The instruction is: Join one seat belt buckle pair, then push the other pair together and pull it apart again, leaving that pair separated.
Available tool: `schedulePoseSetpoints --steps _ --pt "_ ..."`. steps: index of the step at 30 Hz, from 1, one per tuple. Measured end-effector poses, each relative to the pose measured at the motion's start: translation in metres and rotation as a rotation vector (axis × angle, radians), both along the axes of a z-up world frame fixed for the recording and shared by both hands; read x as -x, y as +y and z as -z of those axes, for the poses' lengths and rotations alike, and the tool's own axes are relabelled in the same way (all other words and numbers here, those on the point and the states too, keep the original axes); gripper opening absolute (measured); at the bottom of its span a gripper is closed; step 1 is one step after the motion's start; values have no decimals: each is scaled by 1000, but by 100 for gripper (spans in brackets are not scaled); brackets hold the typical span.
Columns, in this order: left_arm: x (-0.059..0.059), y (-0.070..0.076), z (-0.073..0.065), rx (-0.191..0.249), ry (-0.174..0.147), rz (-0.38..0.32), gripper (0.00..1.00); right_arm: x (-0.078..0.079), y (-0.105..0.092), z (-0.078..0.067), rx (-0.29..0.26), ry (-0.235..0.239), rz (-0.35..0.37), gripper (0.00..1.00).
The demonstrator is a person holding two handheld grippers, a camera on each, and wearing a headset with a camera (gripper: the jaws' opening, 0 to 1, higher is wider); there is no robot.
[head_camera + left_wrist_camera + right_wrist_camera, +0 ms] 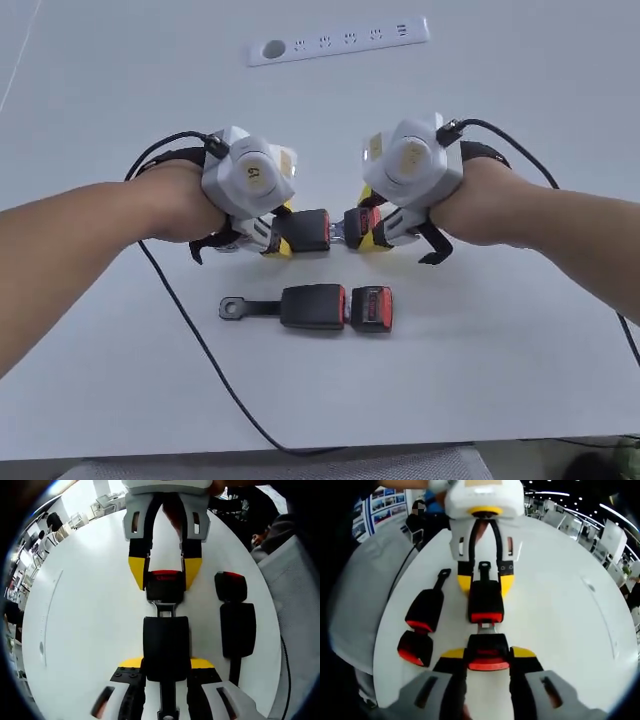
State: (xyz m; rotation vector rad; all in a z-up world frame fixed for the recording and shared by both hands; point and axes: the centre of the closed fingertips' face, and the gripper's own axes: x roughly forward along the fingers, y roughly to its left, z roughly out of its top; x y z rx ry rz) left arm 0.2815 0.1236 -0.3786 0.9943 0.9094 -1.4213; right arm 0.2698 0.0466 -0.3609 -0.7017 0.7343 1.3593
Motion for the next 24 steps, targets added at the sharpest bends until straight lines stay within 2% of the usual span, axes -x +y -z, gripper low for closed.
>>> schedulePoseSetpoints --steps 6,11,17,20,24 --pt "2 -2 -2 -11 -2 10 31 2 -4 0 -17 -9 10 32" --pt "1 -2 -2 -7 -1 10 31 2 -20 -1 -25 -15 29 32" --pt "1 -3 -3 -18 -1 11 32 3 -50 -2 -19 -17 63 33" --pt "0 -3 -3 -17 -1 5 32 6 -68 -1 2 0 78 33" --pt "2 -4 -5 -27 -3 0 32 13 -94 1 48 0 74 34"
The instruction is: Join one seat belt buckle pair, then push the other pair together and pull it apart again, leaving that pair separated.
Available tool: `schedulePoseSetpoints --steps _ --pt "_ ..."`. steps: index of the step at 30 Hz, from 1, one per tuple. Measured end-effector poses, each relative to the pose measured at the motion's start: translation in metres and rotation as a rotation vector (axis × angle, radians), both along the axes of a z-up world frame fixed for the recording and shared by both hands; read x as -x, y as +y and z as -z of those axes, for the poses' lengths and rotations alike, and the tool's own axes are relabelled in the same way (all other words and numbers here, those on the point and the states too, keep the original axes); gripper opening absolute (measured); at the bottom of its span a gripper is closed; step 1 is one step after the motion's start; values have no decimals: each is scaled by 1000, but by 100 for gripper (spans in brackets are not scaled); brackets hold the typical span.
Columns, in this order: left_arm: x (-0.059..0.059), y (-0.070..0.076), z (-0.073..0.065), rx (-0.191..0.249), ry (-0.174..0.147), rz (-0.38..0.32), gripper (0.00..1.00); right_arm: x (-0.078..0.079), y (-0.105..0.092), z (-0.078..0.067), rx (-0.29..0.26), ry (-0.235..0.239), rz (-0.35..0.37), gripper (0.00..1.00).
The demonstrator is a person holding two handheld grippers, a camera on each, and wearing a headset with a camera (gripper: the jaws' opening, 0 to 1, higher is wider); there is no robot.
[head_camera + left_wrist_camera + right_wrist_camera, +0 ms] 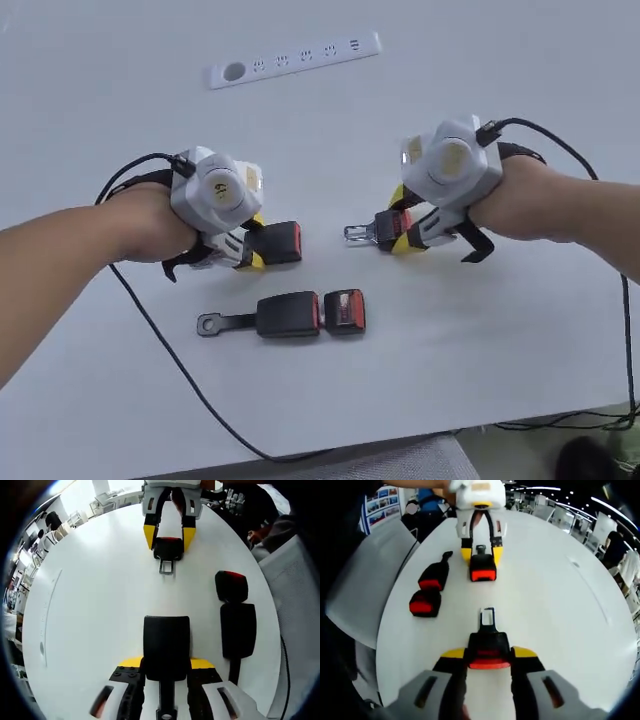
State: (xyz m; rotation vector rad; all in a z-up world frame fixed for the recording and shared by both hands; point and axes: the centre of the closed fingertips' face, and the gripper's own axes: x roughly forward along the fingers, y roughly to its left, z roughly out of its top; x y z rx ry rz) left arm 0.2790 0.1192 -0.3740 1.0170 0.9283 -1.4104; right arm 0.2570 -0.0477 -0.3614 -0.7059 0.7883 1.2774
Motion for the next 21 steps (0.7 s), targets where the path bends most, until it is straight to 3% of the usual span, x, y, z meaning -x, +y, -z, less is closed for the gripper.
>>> schedulePoseSetpoints --steps 7,9,16,21 --pt "3 0 -4 -8 -21 -27 32 5 -32 6 75 -12 -1 35" --pt "3 0 -4 -1 -28 -29 33 5 -34 8 104 -31 -12 35" --pt "3 -2 -6 -21 -47 -11 33 3 -33 6 107 -24 4 37" --pt "2 2 -9 -42 -84 -35 37 -4 -36 2 137 -88 61 48"
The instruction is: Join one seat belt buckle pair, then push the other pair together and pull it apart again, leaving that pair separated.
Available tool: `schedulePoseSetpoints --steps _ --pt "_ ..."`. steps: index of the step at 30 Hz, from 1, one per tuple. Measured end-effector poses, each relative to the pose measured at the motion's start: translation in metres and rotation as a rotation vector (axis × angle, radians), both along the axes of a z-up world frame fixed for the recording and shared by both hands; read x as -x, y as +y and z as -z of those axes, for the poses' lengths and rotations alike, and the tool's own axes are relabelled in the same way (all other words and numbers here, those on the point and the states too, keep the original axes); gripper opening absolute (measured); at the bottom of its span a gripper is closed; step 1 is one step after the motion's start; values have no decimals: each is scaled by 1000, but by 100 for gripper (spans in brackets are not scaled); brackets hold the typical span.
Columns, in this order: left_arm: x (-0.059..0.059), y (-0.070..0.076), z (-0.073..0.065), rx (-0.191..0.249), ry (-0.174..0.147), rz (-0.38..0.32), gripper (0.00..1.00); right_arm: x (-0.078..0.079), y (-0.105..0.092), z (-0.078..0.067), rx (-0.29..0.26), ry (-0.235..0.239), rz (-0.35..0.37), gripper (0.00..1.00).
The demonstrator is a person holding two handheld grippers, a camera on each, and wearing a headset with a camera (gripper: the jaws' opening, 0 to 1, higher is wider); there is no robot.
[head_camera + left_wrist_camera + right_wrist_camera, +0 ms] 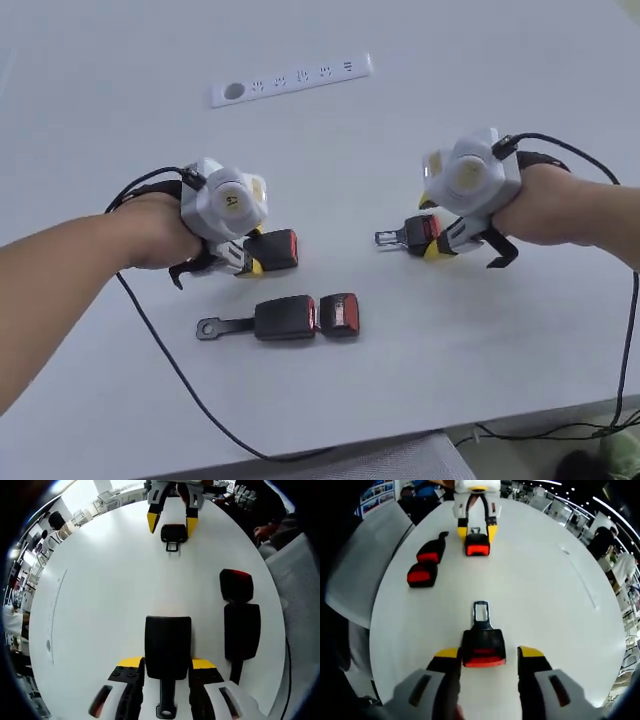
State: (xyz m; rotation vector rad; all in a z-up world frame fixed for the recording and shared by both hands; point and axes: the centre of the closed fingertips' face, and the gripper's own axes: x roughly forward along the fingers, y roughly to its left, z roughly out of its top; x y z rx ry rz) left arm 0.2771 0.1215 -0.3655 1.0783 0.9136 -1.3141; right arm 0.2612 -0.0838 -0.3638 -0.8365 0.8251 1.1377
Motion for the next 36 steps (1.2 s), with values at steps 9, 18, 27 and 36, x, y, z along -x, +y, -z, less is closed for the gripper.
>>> schedulePoseSetpoints --steps 9,18,27,36 --pt "1 21 -48 97 -111 -185 59 17 1 -50 -216 -88 182 64" --pt "58 49 -66 232 -140 -318 71 50 6 -87 -307 -199 226 74" --pt "97 92 -80 312 -191 -509 85 86 1 -95 -349 -195 277 86" --pt "116 114 -81 373 -209 -599 95 108 -7 -90 -333 -225 291 96"
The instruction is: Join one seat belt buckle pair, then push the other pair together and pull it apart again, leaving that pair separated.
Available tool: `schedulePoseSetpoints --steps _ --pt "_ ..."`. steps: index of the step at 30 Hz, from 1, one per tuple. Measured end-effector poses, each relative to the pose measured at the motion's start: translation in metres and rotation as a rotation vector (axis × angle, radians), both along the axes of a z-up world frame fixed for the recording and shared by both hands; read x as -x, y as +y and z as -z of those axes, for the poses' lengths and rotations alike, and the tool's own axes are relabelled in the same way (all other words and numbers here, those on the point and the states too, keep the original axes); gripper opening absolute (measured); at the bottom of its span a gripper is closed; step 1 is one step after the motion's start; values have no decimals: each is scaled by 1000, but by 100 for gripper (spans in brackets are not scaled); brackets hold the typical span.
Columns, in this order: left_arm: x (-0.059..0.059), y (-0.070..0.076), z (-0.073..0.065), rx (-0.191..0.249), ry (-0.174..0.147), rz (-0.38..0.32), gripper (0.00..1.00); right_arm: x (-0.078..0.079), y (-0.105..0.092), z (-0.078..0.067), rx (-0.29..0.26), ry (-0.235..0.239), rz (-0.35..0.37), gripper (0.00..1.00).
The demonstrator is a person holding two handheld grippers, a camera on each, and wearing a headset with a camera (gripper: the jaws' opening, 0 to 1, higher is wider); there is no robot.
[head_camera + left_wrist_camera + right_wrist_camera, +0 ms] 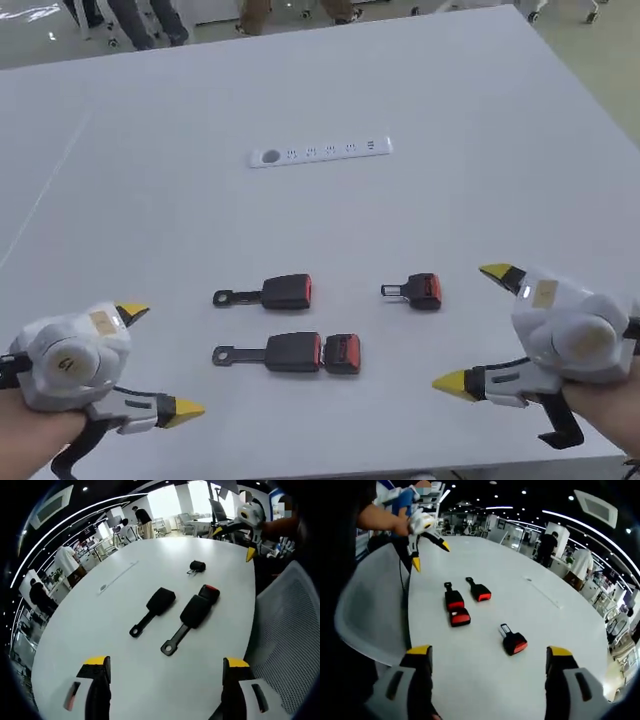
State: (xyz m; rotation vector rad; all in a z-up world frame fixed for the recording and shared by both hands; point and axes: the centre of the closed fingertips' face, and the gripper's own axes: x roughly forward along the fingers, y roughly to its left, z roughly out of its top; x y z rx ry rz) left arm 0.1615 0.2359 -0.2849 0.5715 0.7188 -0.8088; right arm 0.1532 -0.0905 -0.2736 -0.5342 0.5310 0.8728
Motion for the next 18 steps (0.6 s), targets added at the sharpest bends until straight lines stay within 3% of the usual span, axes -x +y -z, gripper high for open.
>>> schedulePoseSetpoints --steps 4,11,18 --pt "5 8 1 9 -7 -21 100 2 -2 0 -22 13 40 100" --pt "10 10 3 18 -5 -42 100 5 -7 4 -33 31 80 100" --pt "13 13 3 20 -13 -59 100 2 -16 2 -82 57 141 100"
